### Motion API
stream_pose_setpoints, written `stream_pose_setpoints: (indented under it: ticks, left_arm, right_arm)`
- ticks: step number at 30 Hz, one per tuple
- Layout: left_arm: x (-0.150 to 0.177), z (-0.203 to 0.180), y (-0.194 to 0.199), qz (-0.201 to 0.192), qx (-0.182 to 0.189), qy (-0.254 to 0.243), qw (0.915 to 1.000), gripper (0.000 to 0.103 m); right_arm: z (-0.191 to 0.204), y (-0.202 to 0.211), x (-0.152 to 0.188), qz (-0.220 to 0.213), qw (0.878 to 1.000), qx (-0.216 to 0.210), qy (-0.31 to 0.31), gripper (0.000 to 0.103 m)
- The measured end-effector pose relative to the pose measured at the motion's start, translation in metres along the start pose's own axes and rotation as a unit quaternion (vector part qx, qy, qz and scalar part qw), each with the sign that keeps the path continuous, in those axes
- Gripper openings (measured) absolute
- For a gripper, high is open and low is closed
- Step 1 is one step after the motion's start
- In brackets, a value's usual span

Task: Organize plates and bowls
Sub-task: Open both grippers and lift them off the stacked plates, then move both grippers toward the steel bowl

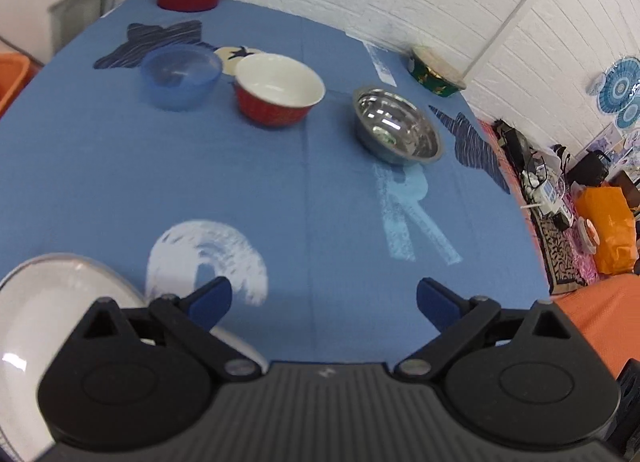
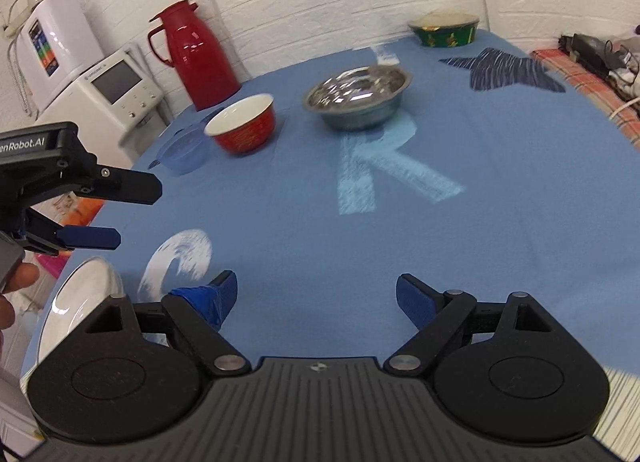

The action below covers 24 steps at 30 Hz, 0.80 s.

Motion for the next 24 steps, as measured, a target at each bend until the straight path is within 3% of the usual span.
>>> stream_pose_setpoints:
  ticks: [6,10,17,24]
  left_arm:
    - [-0.071,-0.043,-0.059,0.003,0.034,0.064,0.9973,0.098]
    - [-0.093,-0.043,-0.104,-0.005,0.017,0.109,0.9939,0.098]
    - [-0.102,-0.034,-0.159,0.008,-0.042,0.151,0.9876,0.098]
    - [-0.111,-0.032,-0.182,-0.011,-0.064,0.162,0.9846,0.097]
  right_arm:
    - [-0.052,-0.043,-0.103,0.001,0.998,0.069,-0.004,0.074]
    - [-0.066,-0.094,-0.146,0.019,0.995,0.099,0.012,0.074]
    - [-0.069,-0.175,-0.174,0.065,0.986,0.138,0.067,0.074]
    - [-0.055,-0.219,-0.174,0.102,0.975,0.14,0.138,0.074]
Point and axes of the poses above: each gripper's, at about its wrist camera, not at the fingertips, and y roughly against the way its jaws point, z to its left, x to its underside, the point moved 6 cm from there along -y, roughly the way its jaws point, and after that the axes turned 3 degrees about y, right-handed, at the moved point
